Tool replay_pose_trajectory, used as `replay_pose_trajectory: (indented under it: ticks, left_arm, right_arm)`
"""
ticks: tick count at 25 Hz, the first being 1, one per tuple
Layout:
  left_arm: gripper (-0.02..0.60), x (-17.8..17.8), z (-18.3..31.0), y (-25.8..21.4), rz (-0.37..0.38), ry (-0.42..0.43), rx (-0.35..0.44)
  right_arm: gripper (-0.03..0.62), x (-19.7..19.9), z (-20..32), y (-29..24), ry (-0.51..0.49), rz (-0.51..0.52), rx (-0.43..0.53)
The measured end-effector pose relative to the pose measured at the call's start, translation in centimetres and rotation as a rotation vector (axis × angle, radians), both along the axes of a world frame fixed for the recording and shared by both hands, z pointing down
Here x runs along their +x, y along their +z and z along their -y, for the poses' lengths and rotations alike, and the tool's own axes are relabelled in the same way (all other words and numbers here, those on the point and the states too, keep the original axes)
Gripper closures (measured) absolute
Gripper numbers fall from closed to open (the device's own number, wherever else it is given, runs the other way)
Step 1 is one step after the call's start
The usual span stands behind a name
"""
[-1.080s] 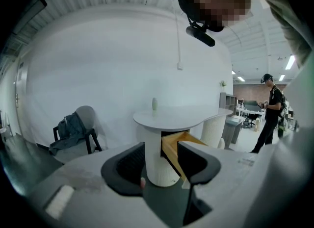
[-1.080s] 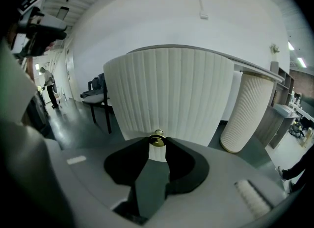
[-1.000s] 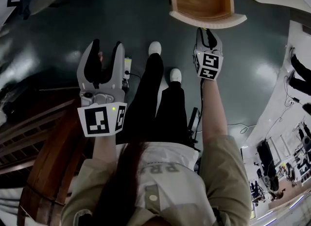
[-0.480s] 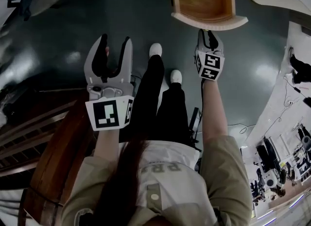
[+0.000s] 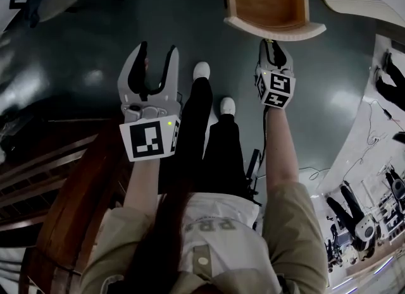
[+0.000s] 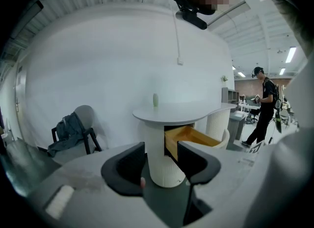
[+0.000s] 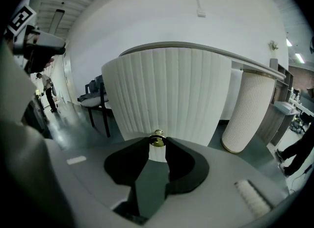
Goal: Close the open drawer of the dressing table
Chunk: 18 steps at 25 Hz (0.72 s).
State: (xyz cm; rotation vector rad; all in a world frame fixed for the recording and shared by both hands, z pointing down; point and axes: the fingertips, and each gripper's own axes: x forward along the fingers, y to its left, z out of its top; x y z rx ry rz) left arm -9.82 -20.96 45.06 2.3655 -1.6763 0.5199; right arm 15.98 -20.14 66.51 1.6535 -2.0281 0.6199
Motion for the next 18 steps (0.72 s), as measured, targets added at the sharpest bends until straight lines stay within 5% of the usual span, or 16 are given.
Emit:
replay_pose_trajectory:
  ticks: [18]
  left_arm:
    - [0.363, 1.7, 0.6, 3.1, 0.019, -0.027, 0.008]
  right_arm:
    - [0.487, -0.1, 3.8, -0.4, 0.024, 0.057, 0.041]
